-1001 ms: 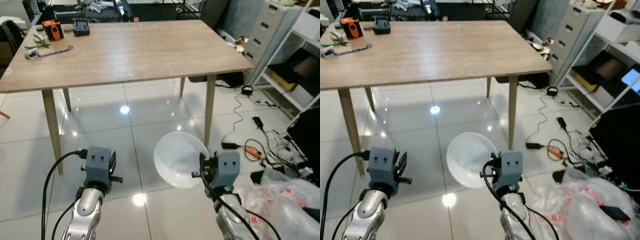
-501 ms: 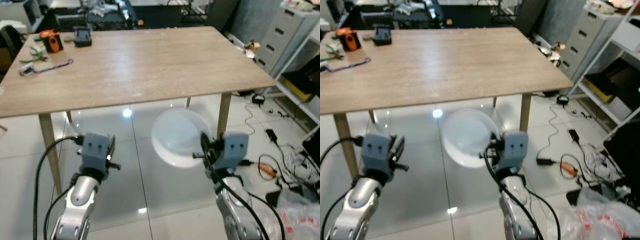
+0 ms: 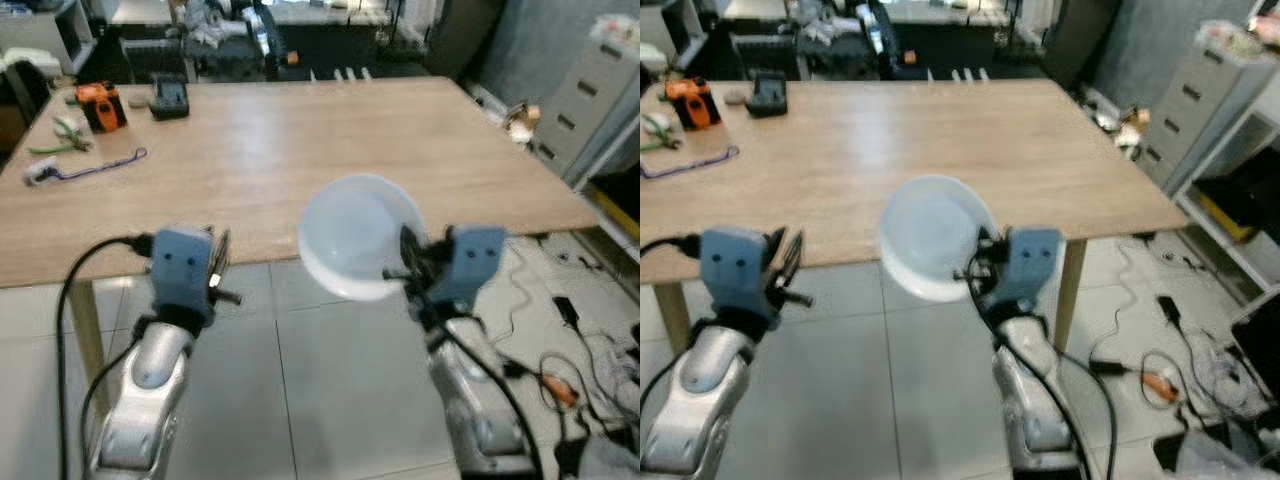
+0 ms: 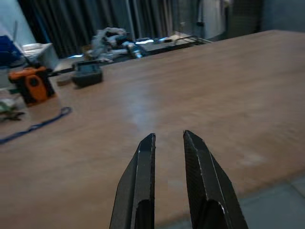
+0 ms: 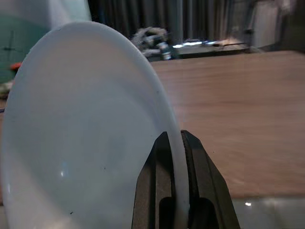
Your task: Setting the table
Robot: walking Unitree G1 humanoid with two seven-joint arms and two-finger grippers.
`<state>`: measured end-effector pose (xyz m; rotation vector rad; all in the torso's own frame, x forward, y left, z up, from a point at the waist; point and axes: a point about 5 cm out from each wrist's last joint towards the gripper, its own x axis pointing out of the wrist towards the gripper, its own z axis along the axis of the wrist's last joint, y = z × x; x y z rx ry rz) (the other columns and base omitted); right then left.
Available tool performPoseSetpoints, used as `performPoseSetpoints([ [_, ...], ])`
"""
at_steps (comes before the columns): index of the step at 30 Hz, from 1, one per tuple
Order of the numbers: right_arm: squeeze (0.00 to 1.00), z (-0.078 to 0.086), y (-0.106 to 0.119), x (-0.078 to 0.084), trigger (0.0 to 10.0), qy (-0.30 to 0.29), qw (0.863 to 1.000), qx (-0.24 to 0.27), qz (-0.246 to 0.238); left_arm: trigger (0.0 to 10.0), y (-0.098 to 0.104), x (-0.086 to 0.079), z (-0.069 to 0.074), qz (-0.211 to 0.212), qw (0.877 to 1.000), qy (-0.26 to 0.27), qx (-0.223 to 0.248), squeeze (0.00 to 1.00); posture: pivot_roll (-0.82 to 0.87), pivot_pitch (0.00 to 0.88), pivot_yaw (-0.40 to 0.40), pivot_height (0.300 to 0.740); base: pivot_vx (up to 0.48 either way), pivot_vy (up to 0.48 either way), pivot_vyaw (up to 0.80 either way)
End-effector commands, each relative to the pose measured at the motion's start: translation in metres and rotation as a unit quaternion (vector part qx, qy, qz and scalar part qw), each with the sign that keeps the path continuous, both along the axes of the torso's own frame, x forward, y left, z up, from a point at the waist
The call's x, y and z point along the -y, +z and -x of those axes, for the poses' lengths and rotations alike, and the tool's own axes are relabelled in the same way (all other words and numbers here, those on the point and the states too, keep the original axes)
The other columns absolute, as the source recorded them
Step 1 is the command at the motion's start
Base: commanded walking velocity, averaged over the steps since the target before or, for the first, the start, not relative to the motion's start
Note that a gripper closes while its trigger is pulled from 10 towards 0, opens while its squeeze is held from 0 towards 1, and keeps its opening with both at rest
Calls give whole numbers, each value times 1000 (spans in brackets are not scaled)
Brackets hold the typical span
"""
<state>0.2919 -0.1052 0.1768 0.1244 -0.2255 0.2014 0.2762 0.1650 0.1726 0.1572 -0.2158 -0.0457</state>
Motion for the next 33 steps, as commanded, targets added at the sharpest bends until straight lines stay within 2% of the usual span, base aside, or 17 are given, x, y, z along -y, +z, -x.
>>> performPoseSetpoints([
  [1, 0, -2, -3, 5, 10000, -11, 1000, -12, 2, 10000, -1, 4, 2, 7, 1000, -5, -7, 0, -50, 21, 26, 740, 480, 0, 0],
  [25, 0, -3, -7, 4, 10000, -9, 1000, -26, 5, 10000, -2, 6, 2, 11, 1000, -4, -20, 0, -45, 21, 29, 740, 480, 0, 0],
  [33, 0, -4, -8, 8, 10000, -5, 999, -31, 19, 10000, -7, 10, 4, 7, 999, -29, -41, 0, -46, 15, 32, 740, 83, 0, 0],
])
